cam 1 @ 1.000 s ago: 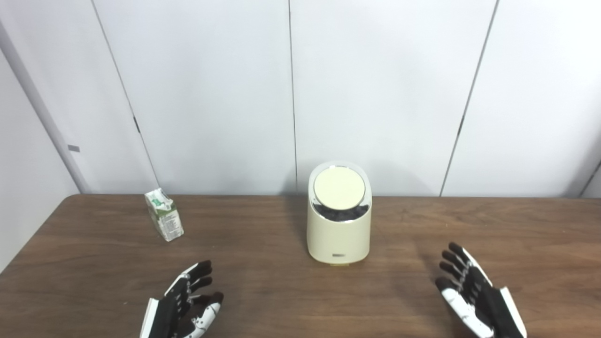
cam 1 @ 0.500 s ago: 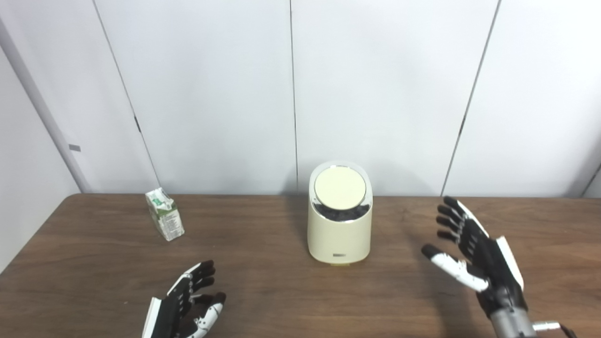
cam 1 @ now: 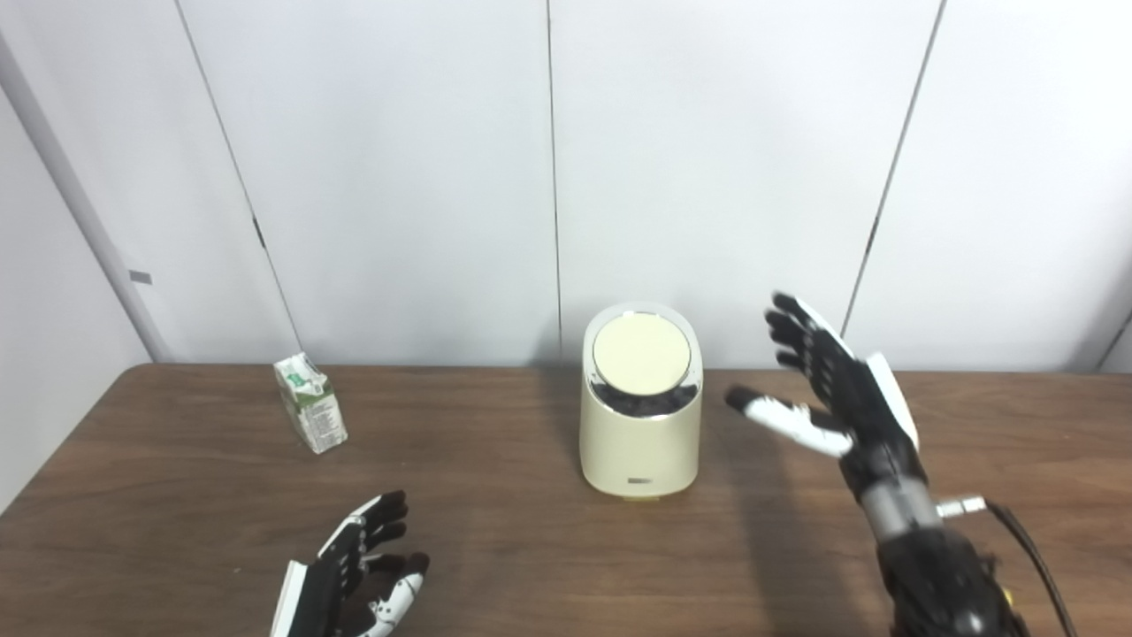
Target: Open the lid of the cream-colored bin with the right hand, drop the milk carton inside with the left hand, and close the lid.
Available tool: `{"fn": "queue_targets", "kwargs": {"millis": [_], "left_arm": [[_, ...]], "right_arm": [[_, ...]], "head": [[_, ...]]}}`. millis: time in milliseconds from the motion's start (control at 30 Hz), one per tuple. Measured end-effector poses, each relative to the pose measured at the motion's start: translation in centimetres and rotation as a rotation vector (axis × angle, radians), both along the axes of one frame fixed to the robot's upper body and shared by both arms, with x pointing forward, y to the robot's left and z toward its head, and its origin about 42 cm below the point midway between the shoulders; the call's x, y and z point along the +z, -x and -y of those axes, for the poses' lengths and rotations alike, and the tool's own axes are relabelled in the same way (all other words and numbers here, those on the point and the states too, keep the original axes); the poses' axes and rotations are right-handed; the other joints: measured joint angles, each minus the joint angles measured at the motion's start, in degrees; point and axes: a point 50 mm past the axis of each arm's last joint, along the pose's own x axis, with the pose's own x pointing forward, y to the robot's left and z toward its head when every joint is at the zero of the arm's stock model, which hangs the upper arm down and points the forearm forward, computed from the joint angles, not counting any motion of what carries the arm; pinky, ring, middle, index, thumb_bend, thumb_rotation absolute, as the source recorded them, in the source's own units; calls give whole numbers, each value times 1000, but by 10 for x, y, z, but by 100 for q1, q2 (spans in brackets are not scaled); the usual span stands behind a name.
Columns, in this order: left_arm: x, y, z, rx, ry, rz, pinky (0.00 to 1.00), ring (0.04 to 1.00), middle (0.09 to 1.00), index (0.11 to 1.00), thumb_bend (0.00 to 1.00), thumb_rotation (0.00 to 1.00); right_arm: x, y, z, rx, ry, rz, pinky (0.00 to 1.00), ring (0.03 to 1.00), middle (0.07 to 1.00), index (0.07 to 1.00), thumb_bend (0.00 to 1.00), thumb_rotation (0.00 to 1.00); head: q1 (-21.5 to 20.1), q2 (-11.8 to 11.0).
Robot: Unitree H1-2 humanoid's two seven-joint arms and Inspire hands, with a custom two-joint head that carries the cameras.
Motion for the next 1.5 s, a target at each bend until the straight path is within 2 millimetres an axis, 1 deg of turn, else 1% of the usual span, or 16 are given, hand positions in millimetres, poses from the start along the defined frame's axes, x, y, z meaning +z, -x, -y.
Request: {"fn": "queue_targets", "kwargs": {"millis": [100,167,367,533,633,700,800,967,1133,1233,1267,1333,1500], "left_arm": [[0,0,0,-2,8,4,720,780,821,847,398,190],[0,0,0,-6,18,5,706,774,818,844,395,213],[0,0,0,-12,26,6,704,780,823,847,402,248],[0,0,1,-13,27,6,701,778,822,846,402,265],[0,0,1,-13,25,6,700,772,816,845,396,258],[0,0,1,-13,25,6,700,774,817,844,396,255],[0,0,1,-13,28,6,704,778,819,847,395,240],[0,-1,1,-14,34,6,709,782,819,848,392,232],[0,-1,1,-15,30,6,708,783,823,849,390,254],[0,-1,2,-17,26,6,703,780,823,847,388,256],[0,-1,2,-17,26,7,703,781,824,849,397,268],[0,-2,2,-18,26,7,701,779,824,851,400,274],[0,-3,3,-20,25,9,700,774,820,846,402,266]], "right_arm": [[8,-12,-7,-1,22,-6,768,868,872,882,779,414],[6,-19,-11,-5,38,-23,741,867,874,876,787,404],[-2,-35,-23,-7,72,-65,766,861,866,867,787,398],[1,-52,-31,-9,99,-70,785,866,864,869,794,347],[3,-61,-35,-7,112,-58,795,868,868,877,812,332],[3,-67,-38,-9,125,-69,798,864,868,880,828,340],[-2,-74,-42,-12,155,-87,791,859,864,879,840,342],[-1,-79,-45,-11,179,-78,763,858,867,879,848,351],[1,-84,-49,-4,196,-77,751,856,869,880,838,328],[2,-85,-51,-2,222,-71,737,844,861,876,849,323],[1,-85,-51,-2,226,-71,747,845,862,875,850,300],[0,-85,-50,-3,234,-71,750,844,862,874,853,289],[0,-86,-45,-12,268,-62,770,855,864,875,854,216]], "head": [[-9,0],[-18,0],[-35,-18],[-26,-18],[-44,-26],[-44,-26],[-44,-26],[-53,9],[-53,35],[-53,53],[-53,61],[-53,62],[-53,79]]}}
